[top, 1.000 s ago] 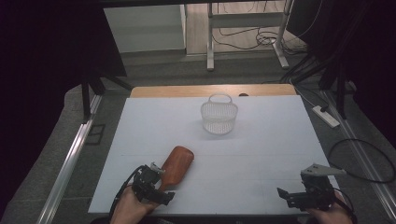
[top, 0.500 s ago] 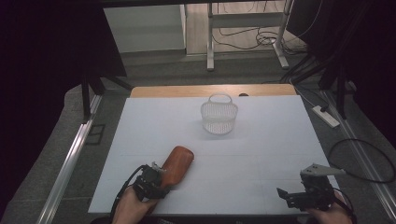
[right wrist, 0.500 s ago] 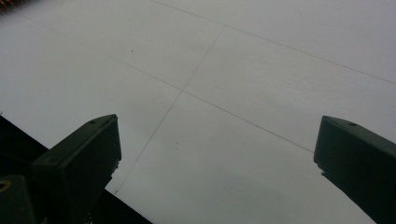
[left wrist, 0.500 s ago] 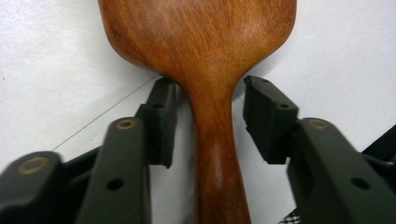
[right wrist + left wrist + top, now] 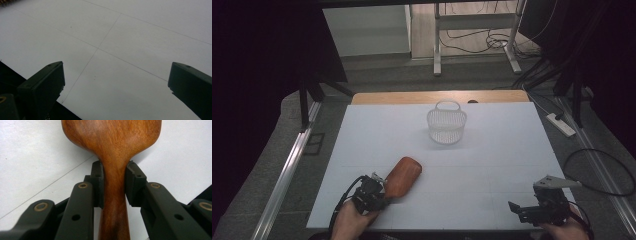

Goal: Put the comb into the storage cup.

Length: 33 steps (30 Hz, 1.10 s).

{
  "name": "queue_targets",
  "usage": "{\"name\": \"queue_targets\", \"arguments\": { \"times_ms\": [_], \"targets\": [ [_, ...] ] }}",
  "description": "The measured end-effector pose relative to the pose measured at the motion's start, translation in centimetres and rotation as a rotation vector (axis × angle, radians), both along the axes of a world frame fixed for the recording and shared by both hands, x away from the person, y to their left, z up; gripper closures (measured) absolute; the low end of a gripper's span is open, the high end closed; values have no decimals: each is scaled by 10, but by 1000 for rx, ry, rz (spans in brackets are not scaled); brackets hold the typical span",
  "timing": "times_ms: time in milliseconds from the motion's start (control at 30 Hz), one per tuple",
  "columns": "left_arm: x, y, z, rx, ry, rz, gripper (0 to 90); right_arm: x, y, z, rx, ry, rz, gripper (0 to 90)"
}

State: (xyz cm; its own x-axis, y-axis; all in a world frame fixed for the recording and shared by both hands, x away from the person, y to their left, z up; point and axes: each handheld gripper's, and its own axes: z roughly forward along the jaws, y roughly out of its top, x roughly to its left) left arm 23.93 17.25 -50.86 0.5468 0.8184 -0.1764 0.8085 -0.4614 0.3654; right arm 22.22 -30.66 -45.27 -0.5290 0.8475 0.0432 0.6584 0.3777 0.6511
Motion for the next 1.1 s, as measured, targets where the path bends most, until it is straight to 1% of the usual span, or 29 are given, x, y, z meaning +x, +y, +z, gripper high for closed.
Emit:
{"name": "queue_targets", "arguments": {
  "times_ms": [167,333,467,567,633,833,967,1100],
  "targets": [
    [0,1,2,-7,-21,-8,716,0,0,0,1,0,1,8],
    [1,2,4,-20,-30,-7,716,0,0,0,2,0,1,8],
    [0,2,6,-28,-54,-7,716,0,0,0,2,0,1,8],
    [0,4,9,-48,-64,-5,717,0,0,0,2,-1,1,8],
    [0,6,10,-71,-73,-1,716,0,0,0,2,-1,1,8],
    [-1,12,16,-138,-121,11,716,0,0,0,1,-3,4,8],
    [-1,14,18,-178,-132,1,716,-1,0,1,3,-7,7,7],
    [-2,12,21,-177,-150,-14,716,-1,1,1,1,-13,16,4]
  ]
}}
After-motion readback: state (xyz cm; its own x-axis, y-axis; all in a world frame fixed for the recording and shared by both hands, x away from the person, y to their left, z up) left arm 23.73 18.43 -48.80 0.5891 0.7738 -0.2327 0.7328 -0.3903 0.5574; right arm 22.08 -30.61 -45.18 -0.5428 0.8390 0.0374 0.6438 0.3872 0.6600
